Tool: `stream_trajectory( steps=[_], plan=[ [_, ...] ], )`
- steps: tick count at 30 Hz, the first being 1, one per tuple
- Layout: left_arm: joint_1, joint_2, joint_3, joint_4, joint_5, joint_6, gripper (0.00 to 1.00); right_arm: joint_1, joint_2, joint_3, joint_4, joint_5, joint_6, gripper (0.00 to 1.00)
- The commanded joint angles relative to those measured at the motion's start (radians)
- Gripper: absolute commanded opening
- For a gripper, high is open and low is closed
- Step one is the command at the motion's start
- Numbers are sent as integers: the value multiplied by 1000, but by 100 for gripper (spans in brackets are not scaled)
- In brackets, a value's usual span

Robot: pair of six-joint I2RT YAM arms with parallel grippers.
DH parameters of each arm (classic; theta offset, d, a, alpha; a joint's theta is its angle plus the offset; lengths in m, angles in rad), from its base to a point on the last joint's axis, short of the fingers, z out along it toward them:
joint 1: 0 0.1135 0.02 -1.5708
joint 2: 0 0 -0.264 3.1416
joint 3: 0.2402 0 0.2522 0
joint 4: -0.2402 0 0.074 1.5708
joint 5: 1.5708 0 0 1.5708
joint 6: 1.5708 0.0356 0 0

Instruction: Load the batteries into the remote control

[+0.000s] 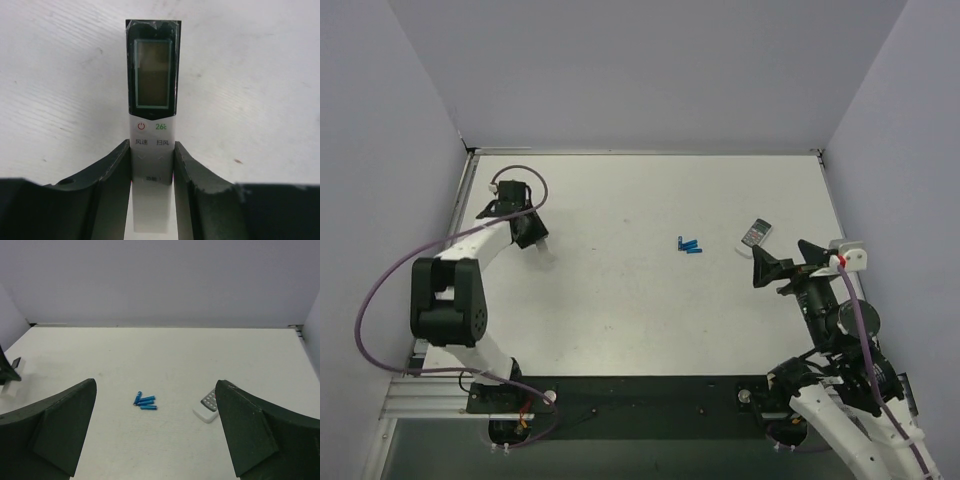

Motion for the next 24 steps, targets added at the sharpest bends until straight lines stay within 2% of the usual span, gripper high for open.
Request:
stream_trajectory(
  steps=[1,5,11,17,20,24],
  plan=[
    [-20,-305,-164,255,235,-133,9,8,173,108,-74,-216,123,100],
    [-57,-497,-340,476,343,-218,9,8,309,168,-88,-375,206,100],
    [-86,-749,-557,669,467,-307,8,14,495,188,13,-676,333,100],
    [-169,-913,-713,886,531,-457,8,66,695,167,258,-857,493,100],
    [-229,-964,-755,988,504,-512,8,124,780,156,398,-909,547,100],
    [-360,-995,-824,1134,441,-595,8,153,897,140,621,-984,649,100]
  ],
)
